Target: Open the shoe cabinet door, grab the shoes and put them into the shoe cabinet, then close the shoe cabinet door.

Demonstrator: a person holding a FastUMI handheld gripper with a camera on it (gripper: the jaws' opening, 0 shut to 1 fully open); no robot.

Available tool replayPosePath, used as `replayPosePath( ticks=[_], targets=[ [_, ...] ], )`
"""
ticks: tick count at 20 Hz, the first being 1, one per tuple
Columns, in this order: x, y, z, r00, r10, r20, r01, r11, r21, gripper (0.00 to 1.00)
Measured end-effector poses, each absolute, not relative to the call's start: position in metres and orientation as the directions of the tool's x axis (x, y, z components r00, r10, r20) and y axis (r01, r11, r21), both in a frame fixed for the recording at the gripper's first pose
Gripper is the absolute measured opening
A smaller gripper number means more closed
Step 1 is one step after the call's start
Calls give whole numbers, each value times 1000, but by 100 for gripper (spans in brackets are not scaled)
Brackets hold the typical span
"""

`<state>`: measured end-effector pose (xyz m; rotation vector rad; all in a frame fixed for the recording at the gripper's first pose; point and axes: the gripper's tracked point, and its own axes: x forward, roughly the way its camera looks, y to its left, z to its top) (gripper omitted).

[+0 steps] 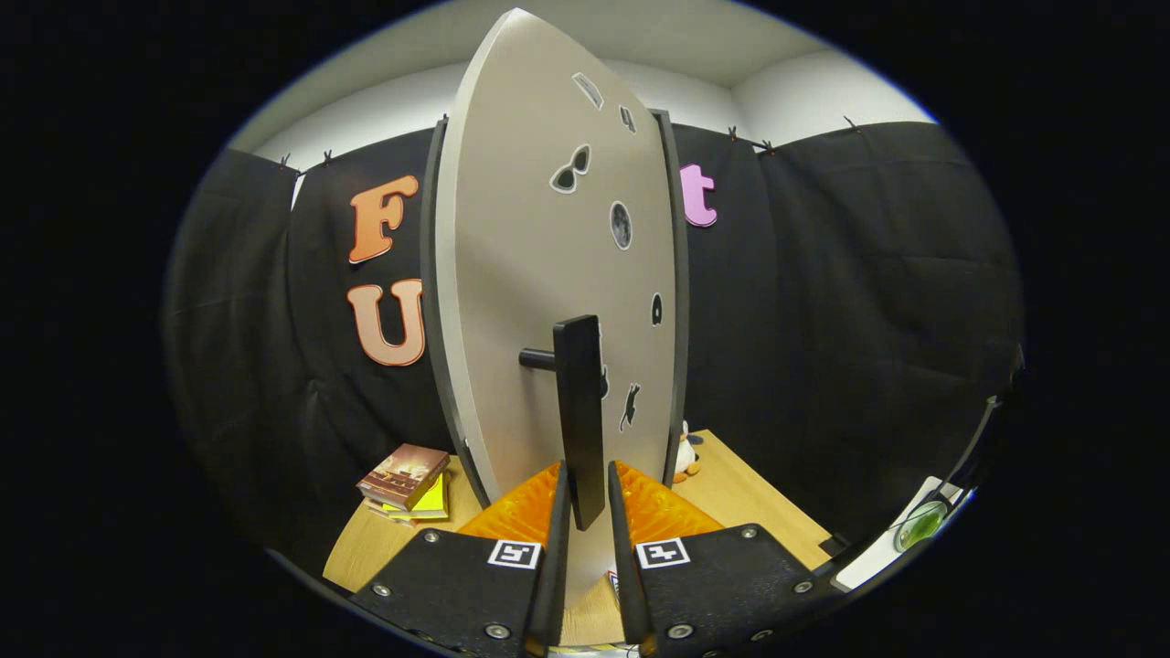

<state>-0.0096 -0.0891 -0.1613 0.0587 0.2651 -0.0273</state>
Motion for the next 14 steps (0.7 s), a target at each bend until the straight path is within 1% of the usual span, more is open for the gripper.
replayPosePath(
  ticks=[5, 6, 8, 10, 11, 12, 13, 14],
  targets=[
    [-20, -125, -163, 960, -105, -261, 122, 991, 49, 24],
    [-22, -134, -163, 957, -132, -257, 147, 988, 41, 21],
    [-23, -158, -163, 947, -200, -250, 212, 977, 20, 19],
    [-23, -187, -169, 929, -267, -256, 270, 963, -21, 18],
    [-24, -194, -171, 928, -271, -257, 274, 961, -24, 18],
    [-25, -202, -165, 933, -266, -242, 275, 961, 4, 12],
    [-26, -206, -168, 935, -248, -252, 268, 962, 44, 8],
    [-25, -211, -166, 939, -245, -241, 271, 959, 80, 7]
  ],
)
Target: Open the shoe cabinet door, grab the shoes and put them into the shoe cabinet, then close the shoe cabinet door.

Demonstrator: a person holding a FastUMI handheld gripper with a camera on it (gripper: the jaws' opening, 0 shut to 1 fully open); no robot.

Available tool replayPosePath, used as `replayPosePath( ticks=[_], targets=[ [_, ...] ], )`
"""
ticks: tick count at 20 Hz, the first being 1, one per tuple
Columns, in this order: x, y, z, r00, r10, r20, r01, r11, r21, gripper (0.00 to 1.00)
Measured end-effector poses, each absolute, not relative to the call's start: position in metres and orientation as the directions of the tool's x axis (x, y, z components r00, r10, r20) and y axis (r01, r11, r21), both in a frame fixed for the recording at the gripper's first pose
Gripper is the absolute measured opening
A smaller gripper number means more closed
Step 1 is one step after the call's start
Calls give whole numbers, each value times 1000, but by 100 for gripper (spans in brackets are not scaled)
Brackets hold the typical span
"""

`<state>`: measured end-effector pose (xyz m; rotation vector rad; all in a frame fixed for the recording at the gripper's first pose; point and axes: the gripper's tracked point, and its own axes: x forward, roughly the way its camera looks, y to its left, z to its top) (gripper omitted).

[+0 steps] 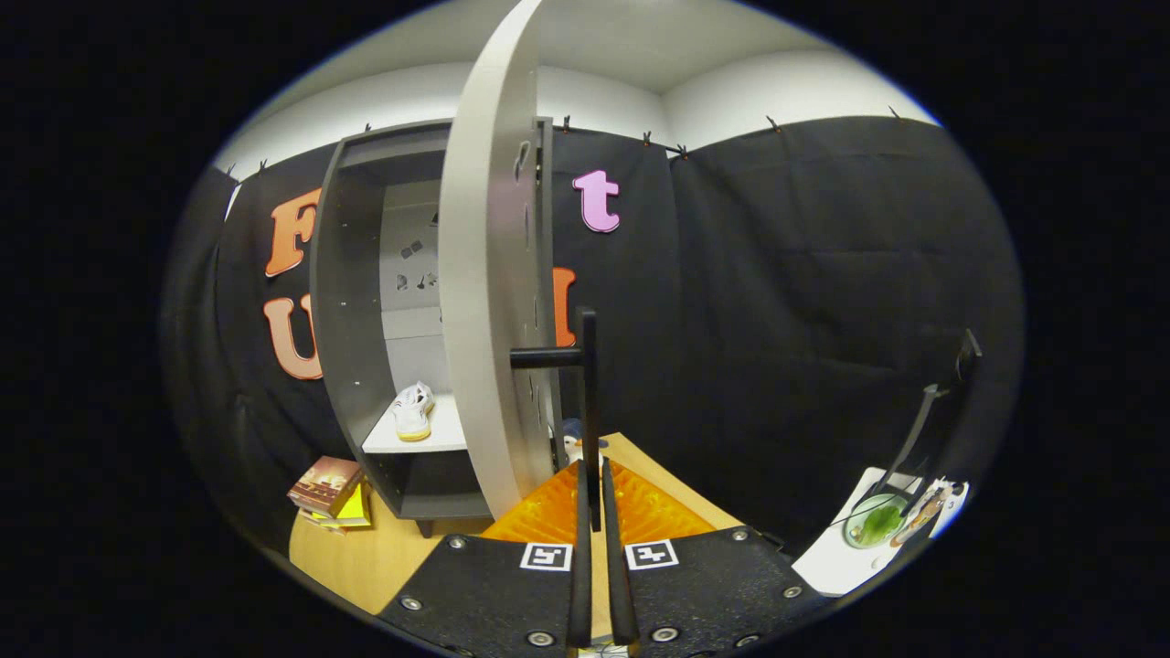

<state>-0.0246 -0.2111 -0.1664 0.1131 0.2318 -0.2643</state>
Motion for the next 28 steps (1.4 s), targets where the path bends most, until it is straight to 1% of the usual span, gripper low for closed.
replayPosePath(
  ticks=[2, 5, 7, 9, 10, 11, 13, 15, 18, 20, 22, 23, 24, 28],
  targets=[
    [-23, -226, -170, 944, -237, -231, 268, 956, 116, 8],
    [-21, -236, -171, 958, -188, -216, 218, 968, 125, 8],
    [-26, -246, -172, 959, -180, -219, 212, 968, 131, 11],
    [-39, -268, -180, 941, -235, -243, 269, 956, 116, 17],
    [-49, -275, -184, 929, -261, -261, 297, 948, 110, 22],
    [-59, -277, -187, 921, -278, -273, 319, 941, 116, 24],
    [-75, -271, -185, 913, -307, -268, 349, 929, 125, 32],
    [-90, -257, -182, 913, -323, -250, 356, 929, 100, 47],
    [-111, -217, -189, 921, -306, -241, 326, 944, 44, 69],
    [-120, -182, -200, 933, -267, -240, 283, 959, 34, 80],
    [-121, -145, -220, 945, -208, -251, 219, 976, 18, 86],
    [-119, -130, -232, 950, -184, -254, 190, 982, -3, 87],
    [-113, -117, -248, 950, -167, -264, 168, 986, -18, 92],
    [-80, -73, -330, 924, -81, -373, 81, 997, -15, 93]
  ],
)
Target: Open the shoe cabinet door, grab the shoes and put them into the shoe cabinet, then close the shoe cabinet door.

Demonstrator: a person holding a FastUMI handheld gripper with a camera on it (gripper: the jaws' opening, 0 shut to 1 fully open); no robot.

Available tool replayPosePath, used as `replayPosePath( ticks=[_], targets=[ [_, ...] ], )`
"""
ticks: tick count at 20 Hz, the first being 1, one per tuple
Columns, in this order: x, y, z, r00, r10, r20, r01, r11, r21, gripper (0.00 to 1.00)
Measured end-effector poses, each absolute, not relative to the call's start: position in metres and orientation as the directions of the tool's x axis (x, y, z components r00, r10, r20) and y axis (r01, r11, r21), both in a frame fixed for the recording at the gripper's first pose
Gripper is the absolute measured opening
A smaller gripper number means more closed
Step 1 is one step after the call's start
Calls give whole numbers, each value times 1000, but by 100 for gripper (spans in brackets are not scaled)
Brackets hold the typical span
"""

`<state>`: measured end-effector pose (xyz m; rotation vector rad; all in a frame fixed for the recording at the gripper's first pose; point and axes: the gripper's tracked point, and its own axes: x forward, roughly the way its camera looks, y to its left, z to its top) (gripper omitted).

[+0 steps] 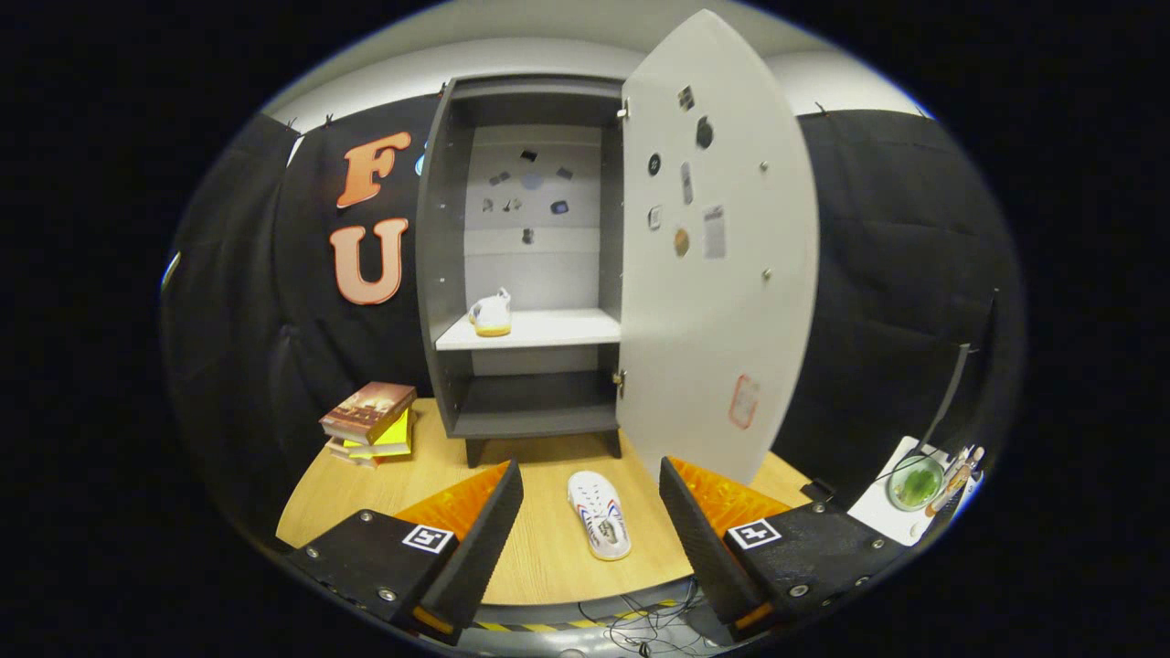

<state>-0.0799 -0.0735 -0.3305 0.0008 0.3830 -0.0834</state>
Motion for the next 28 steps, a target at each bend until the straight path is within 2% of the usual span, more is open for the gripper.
replayPosePath(
  ticks=[4, 10, 14, 17, 21, 24, 27, 28],
  targets=[
    [-35, -75, -426, 877, -68, -475, 35, 996, -78, 94],
    [26, -88, -557, 758, -16, -652, -2, 1000, -27, 93],
    [50, -94, -612, 699, 6, -715, 0, 1000, 7, 88],
    [60, -88, -627, 685, 54, -727, -43, 999, 34, 83],
    [63, -90, -641, 665, 32, -746, -100, 994, -47, 67],
    [64, -95, -641, 666, 30, -745, -105, 993, -54, 36],
    [63, -91, -641, 656, 70, -752, -105, 995, 1, 16],
    [65, -91, -641, 661, 64, -748, -94, 996, 1, 3]
  ],
)
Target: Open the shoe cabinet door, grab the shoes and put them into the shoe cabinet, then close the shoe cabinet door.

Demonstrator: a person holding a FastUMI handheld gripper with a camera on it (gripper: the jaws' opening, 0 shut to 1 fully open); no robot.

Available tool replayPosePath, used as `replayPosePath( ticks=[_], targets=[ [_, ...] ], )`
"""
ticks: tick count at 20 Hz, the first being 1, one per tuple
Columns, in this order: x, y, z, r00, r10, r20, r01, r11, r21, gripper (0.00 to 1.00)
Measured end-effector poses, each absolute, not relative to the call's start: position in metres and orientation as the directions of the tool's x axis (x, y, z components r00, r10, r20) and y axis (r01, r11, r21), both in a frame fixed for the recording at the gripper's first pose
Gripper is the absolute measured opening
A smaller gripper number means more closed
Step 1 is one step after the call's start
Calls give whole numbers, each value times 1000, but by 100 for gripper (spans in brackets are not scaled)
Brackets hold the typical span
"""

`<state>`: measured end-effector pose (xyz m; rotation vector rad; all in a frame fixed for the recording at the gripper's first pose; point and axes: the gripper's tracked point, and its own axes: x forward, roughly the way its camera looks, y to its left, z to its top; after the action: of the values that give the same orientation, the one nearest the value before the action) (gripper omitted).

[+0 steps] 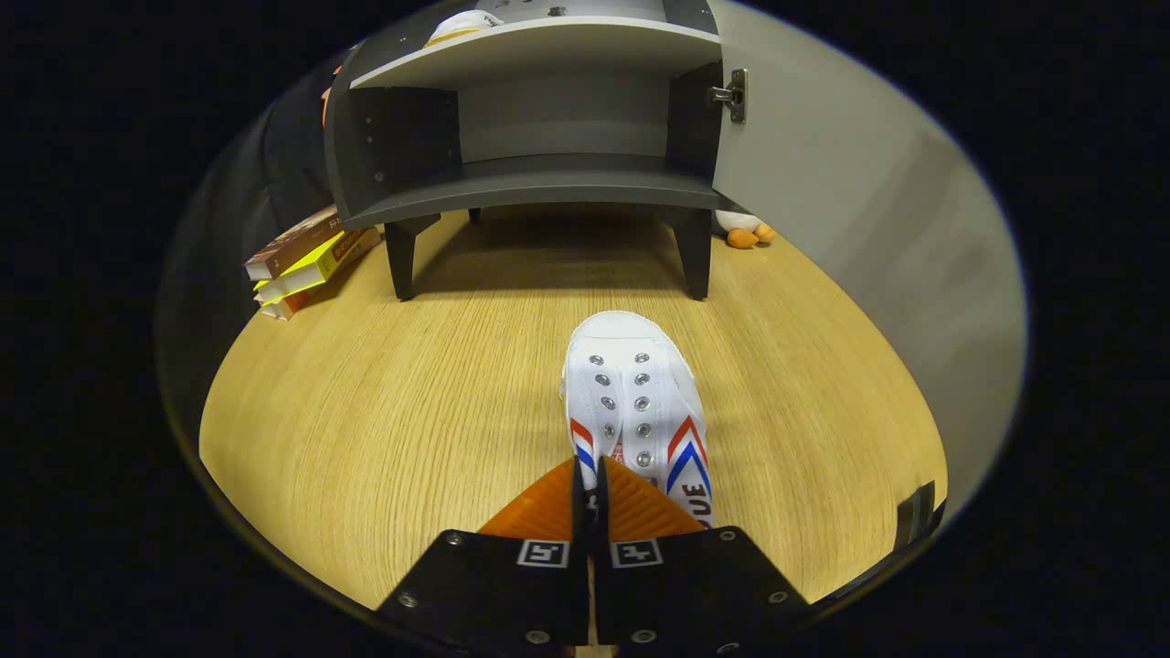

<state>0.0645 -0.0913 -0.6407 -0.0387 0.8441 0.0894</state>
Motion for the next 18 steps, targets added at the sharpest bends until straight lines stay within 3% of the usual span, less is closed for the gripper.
replayPosePath(
  ticks=[8, 18],
  targets=[
    [65, -80, -582, 692, 92, -716, -90, 995, 41, 0],
    [49, -62, -411, 768, 80, -636, -110, 994, -8, 0]
  ],
)
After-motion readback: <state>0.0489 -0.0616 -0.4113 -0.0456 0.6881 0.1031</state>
